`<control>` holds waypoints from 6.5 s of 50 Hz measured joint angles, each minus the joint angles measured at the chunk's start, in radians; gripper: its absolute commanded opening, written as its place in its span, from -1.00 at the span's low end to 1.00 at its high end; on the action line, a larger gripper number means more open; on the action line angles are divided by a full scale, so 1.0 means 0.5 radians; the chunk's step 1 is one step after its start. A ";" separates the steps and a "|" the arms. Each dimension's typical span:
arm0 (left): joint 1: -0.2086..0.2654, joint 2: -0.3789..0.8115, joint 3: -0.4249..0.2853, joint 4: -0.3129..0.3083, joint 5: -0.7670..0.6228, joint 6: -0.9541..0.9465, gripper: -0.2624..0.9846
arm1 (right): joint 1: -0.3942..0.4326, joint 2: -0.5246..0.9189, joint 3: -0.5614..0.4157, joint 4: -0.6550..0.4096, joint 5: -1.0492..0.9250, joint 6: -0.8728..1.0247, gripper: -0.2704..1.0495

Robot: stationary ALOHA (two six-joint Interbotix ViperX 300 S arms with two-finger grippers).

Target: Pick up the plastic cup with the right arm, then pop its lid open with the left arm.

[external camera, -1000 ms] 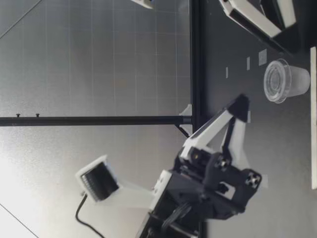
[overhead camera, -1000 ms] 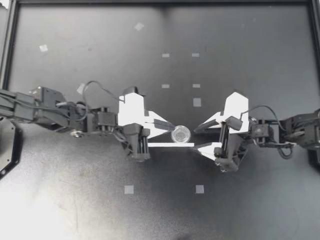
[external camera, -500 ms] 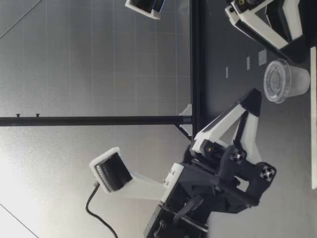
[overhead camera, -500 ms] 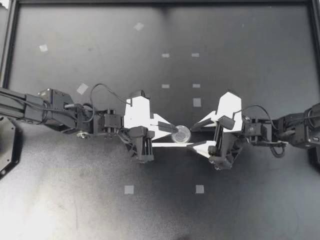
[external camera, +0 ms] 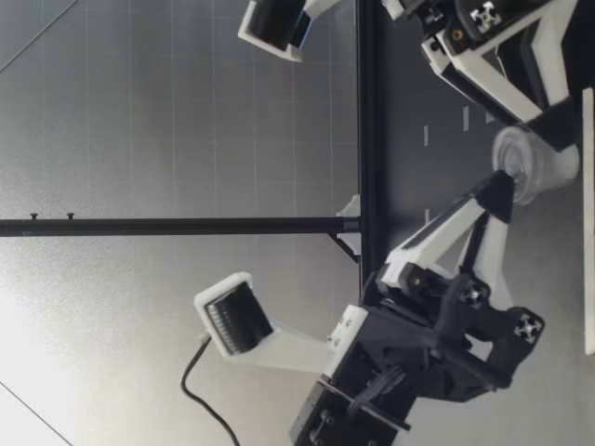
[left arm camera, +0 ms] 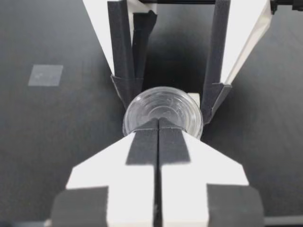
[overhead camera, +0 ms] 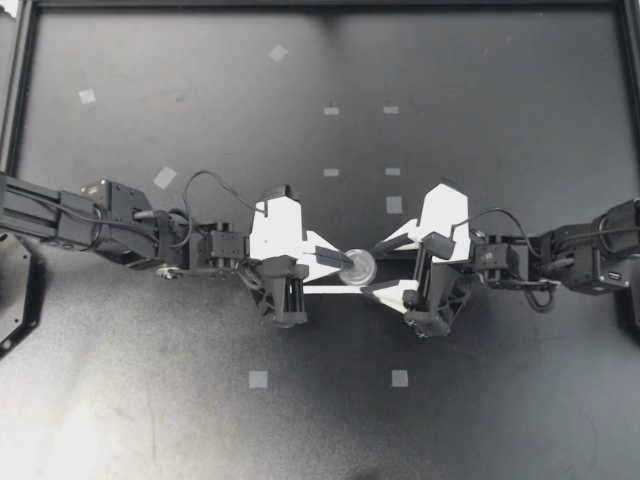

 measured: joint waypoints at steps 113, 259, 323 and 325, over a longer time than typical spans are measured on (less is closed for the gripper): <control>-0.003 -0.816 0.650 -0.080 -0.973 -1.525 -0.72 | -0.141 -0.871 0.528 -0.522 -1.129 -0.224 -0.17; -0.037 -0.770 0.433 0.101 -0.939 -0.141 0.68 | -0.202 -0.479 0.166 -0.739 -1.365 -0.077 -0.17; -0.037 -0.699 0.426 0.101 -0.939 -0.120 0.68 | -0.202 -0.476 0.166 -0.739 -1.246 -0.077 -0.17; -0.037 -0.699 0.426 0.101 -0.939 -0.120 0.68 | -0.202 -0.476 0.166 -0.739 -1.243 -0.077 -0.17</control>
